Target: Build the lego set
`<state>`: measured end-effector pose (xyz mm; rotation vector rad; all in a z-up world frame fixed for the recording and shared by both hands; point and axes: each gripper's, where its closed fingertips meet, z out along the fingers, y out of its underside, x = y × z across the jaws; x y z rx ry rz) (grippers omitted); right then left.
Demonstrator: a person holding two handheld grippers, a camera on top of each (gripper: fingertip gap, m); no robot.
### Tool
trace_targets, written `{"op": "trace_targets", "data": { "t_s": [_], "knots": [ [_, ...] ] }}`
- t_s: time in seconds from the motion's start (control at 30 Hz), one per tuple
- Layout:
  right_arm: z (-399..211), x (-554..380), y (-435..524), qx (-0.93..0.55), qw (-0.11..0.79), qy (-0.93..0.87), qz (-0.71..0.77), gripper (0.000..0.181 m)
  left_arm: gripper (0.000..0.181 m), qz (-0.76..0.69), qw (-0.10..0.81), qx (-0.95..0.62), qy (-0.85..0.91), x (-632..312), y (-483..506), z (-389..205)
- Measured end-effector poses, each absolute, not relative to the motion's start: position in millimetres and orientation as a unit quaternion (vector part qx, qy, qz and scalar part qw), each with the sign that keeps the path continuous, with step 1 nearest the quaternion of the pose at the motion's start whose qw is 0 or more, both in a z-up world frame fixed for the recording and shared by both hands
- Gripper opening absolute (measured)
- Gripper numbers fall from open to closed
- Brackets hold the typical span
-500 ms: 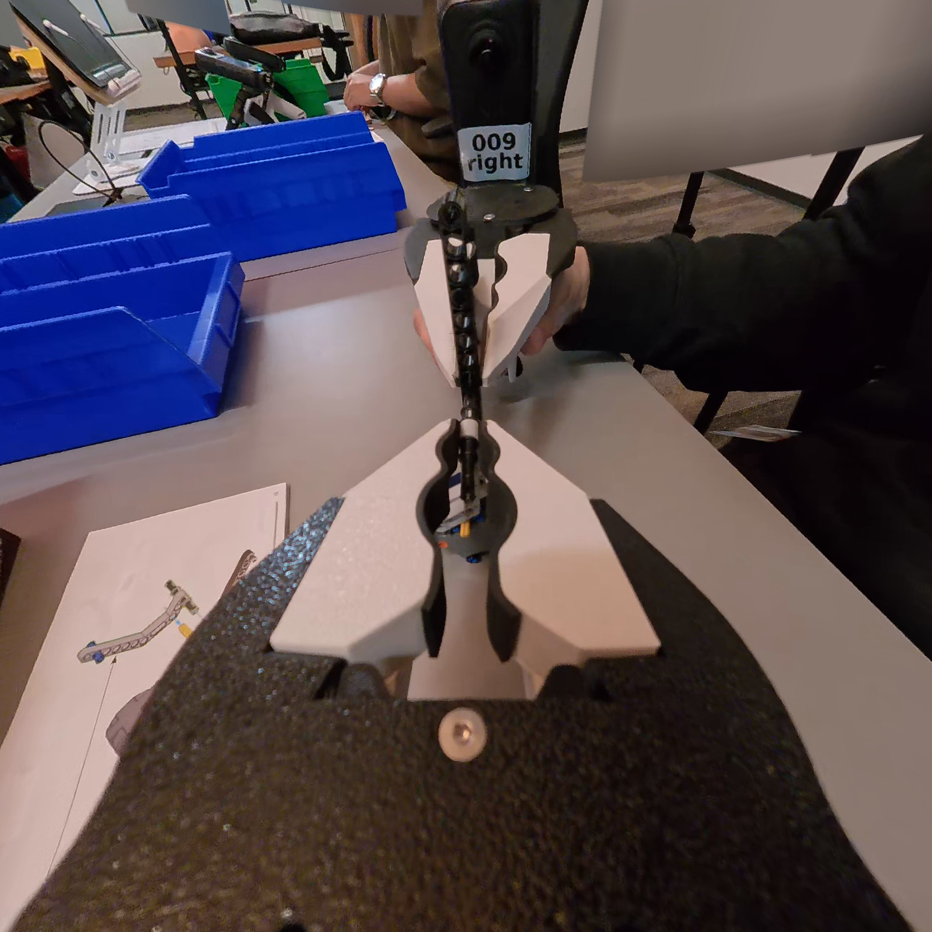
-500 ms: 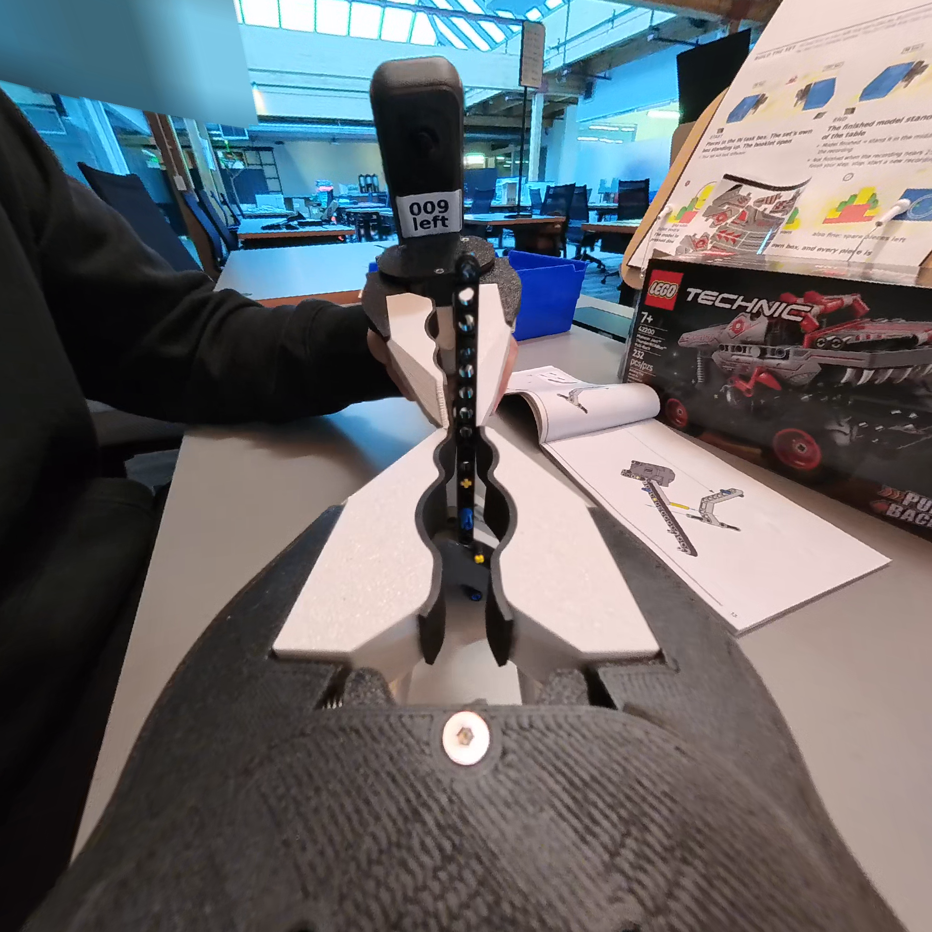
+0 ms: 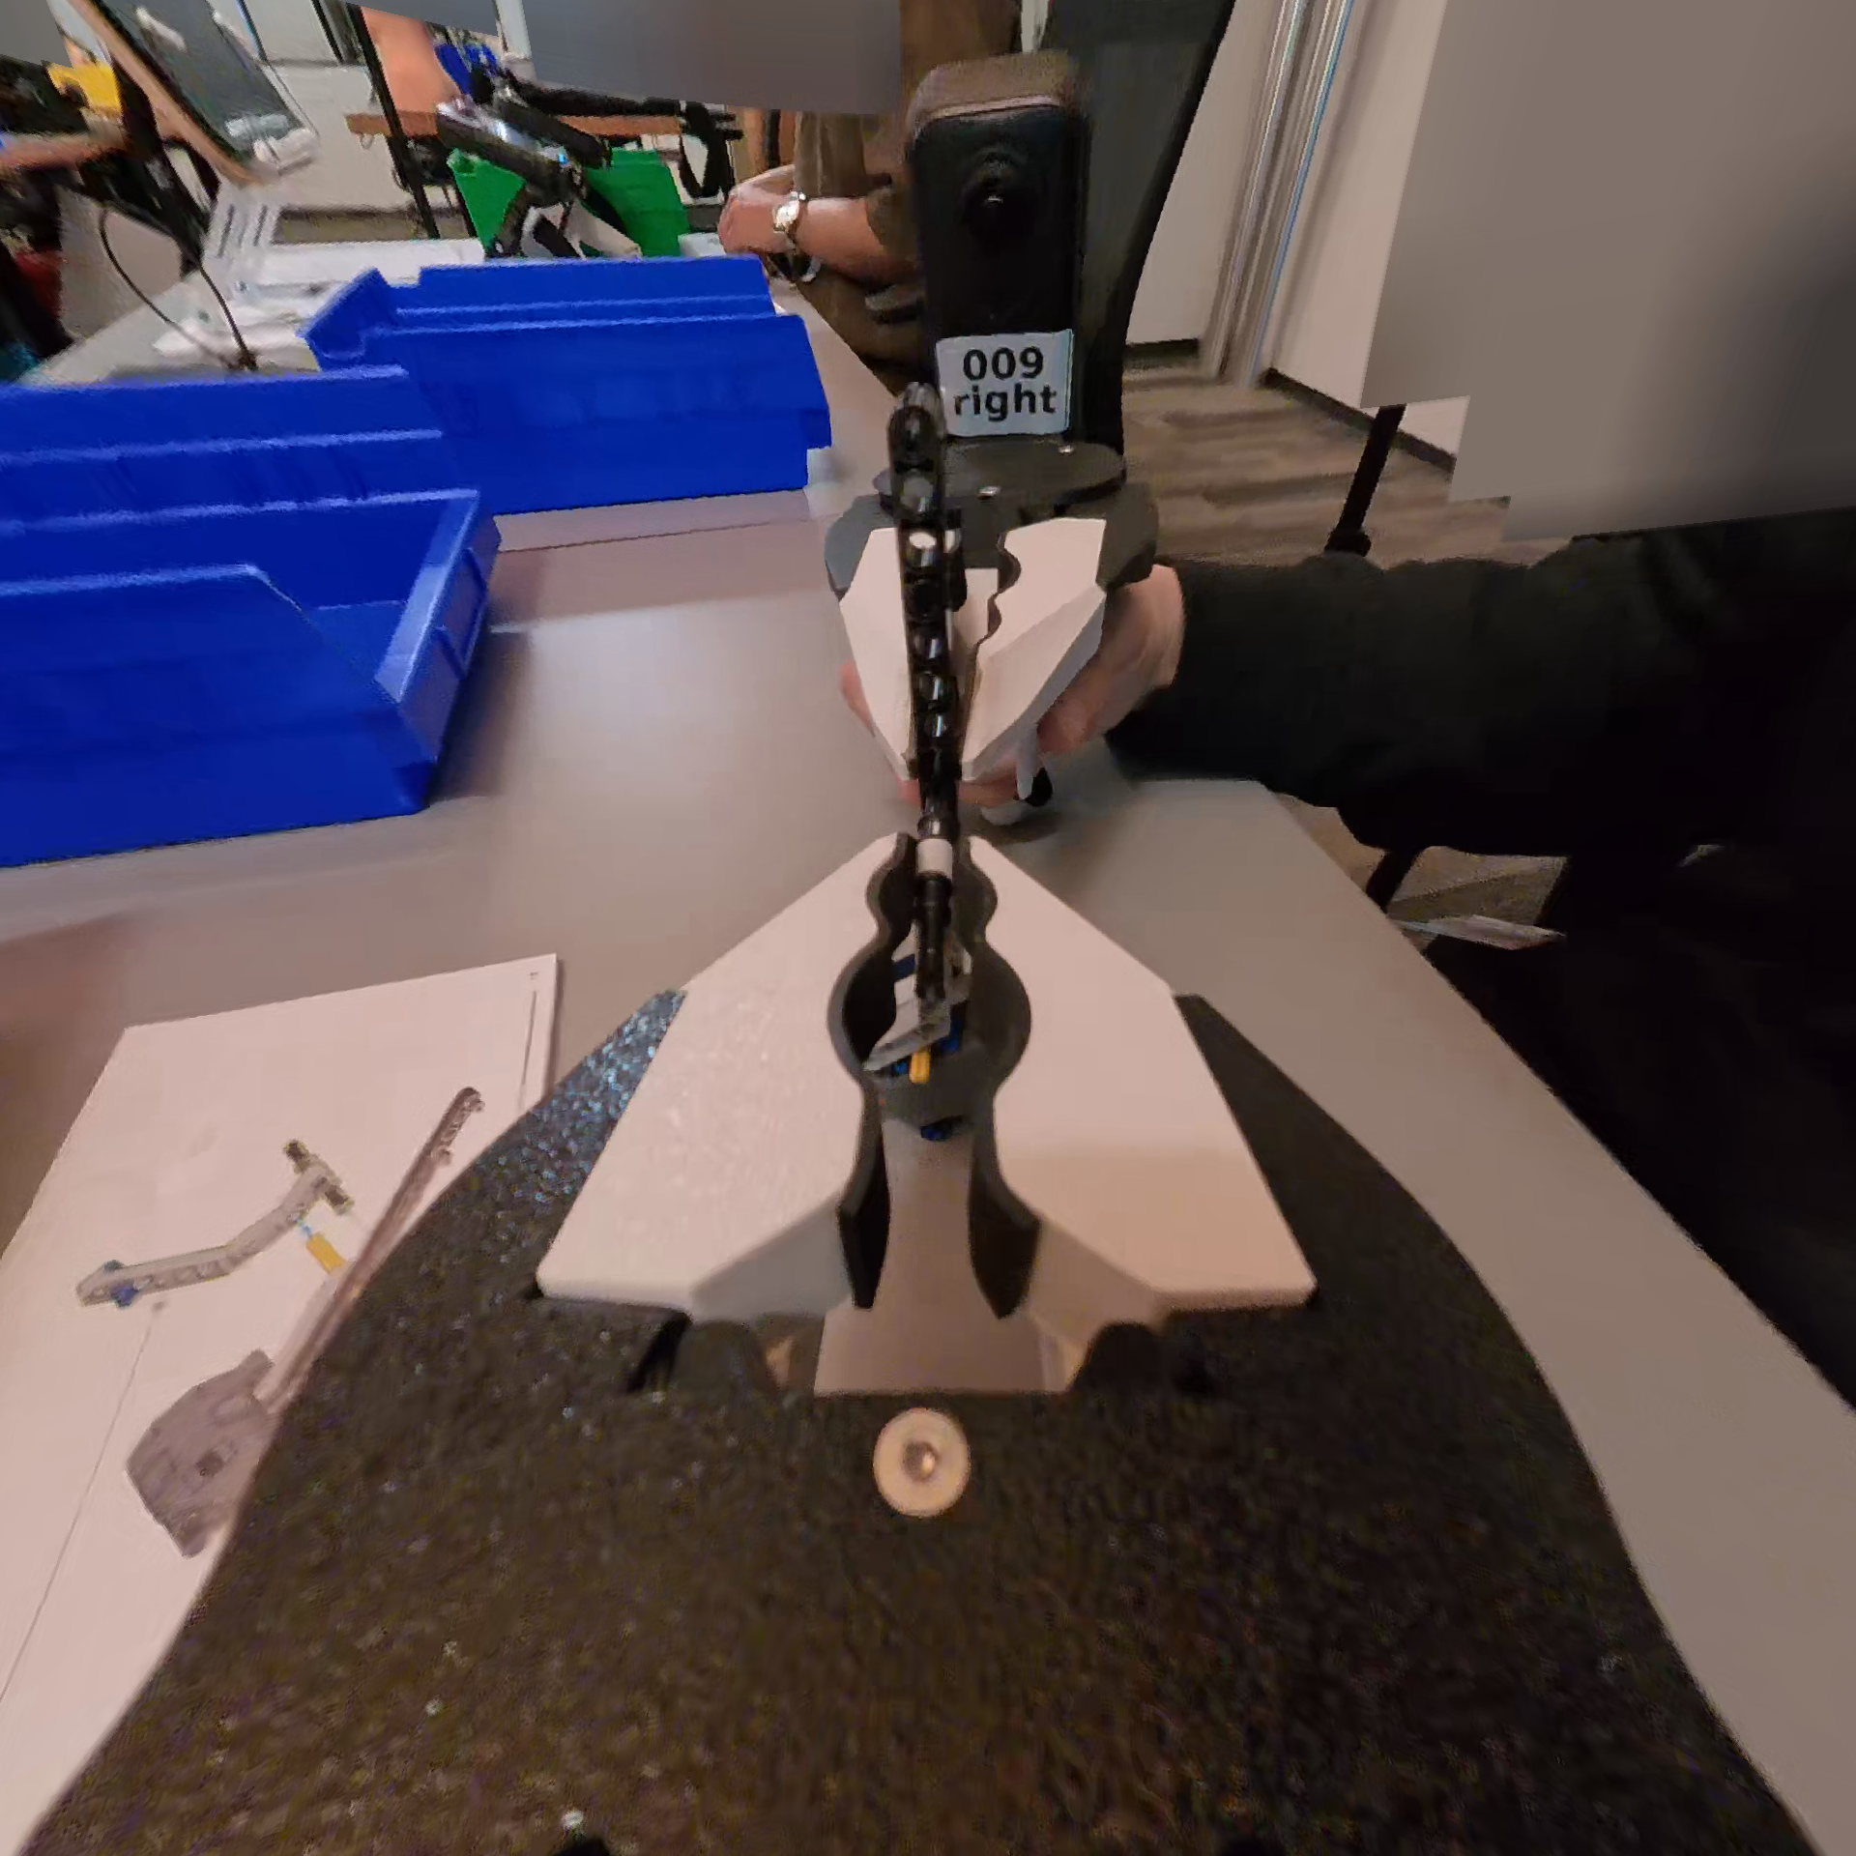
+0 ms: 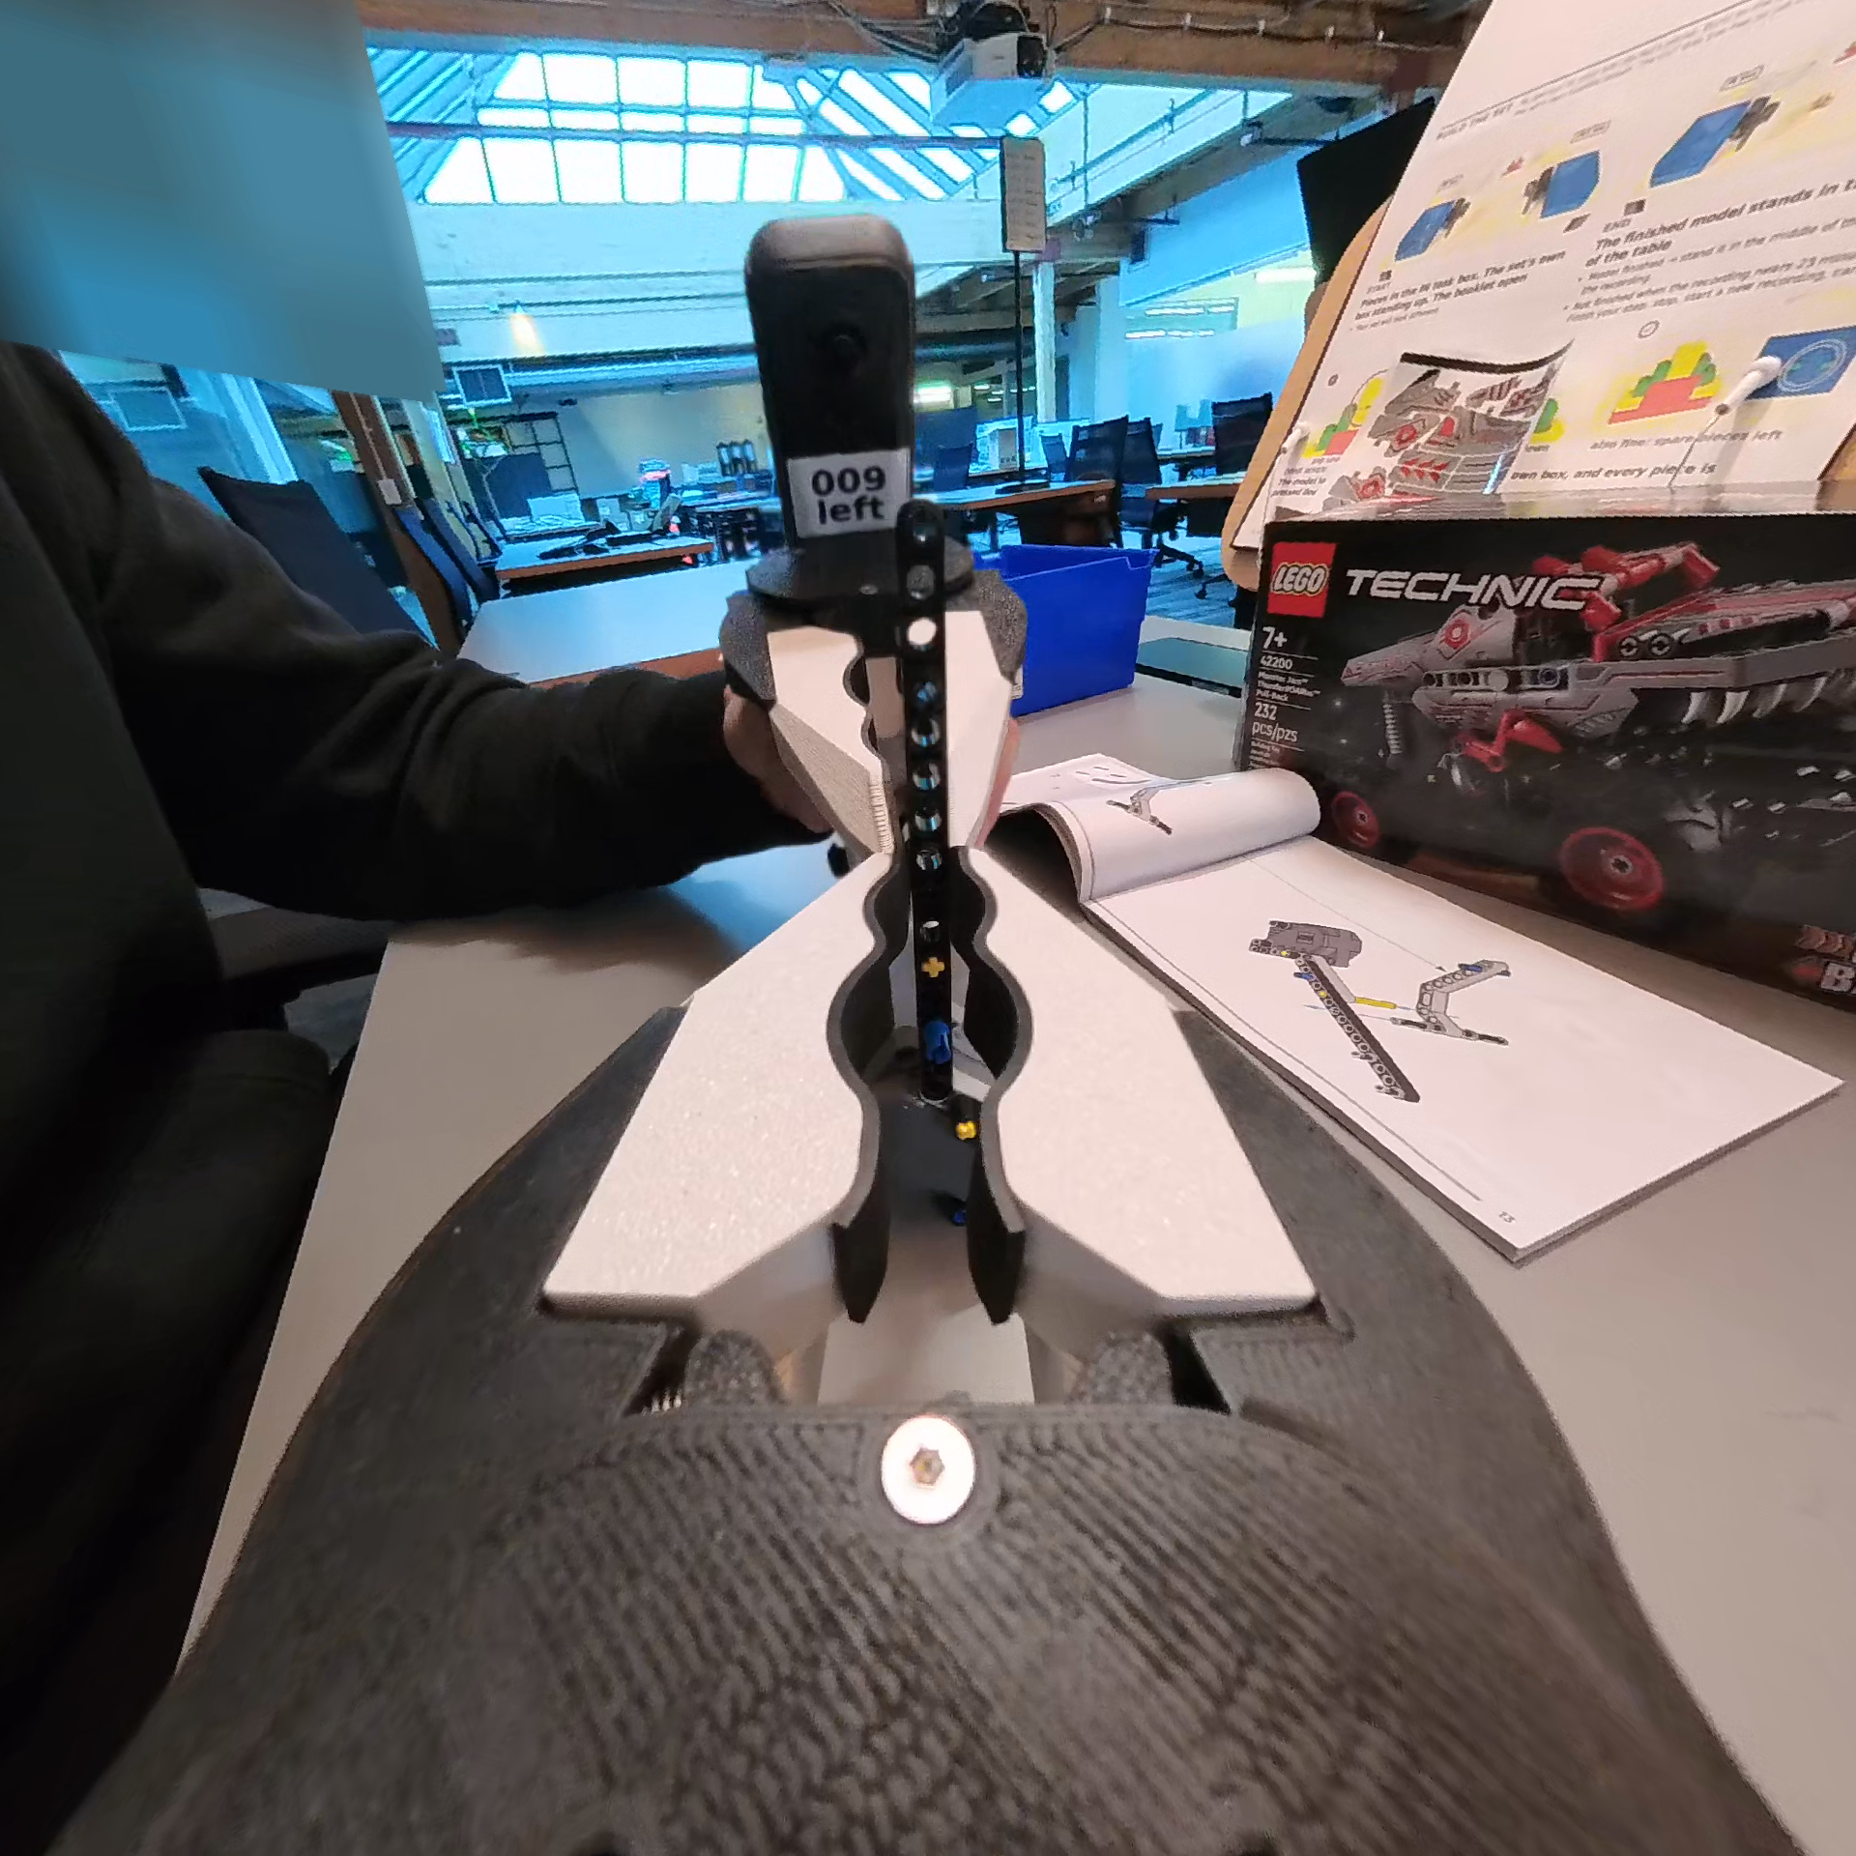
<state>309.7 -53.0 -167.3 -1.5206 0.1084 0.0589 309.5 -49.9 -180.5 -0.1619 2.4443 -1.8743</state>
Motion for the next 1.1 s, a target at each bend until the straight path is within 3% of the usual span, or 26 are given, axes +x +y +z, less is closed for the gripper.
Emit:
{"op": "trace_targets", "data": {
  "t_s": [0.13,0.3,0.57,0.77,1.1],
  "knots": [
    [-167.3,308.1,-52.5,-0.689,0.723,0.045,0.029,0.006,0.005,-0.585,0.113,0.006,0.803,308.7,-51.5,-180.9],
    [-167.1,308.2,-51.8,-0.688,0.723,0.048,0.031,0.006,0.005,-0.6,0.064,-0.028,0.797,308.5,-52.5,-180.8],
    [-165.2,309.0,-52.8,-0.681,0.729,0.051,0.037,0.006,0.005,-0.615,0.052,-0.039,0.786,309.0,-55.6,-180.6],
    [-164.9,311.6,-53.0,-0.68,0.73,0.058,0.038,0.006,0.008,-0.594,0.108,-0.011,0.797,311.5,-52.4,-180.2],
    [-169.0,307.0,-54.6,-0.693,0.718,0.048,0.039,0.005,0.005,-0.582,0.071,-0.024,0.81,306.4,-56.7,-187.0]
  ]
}}
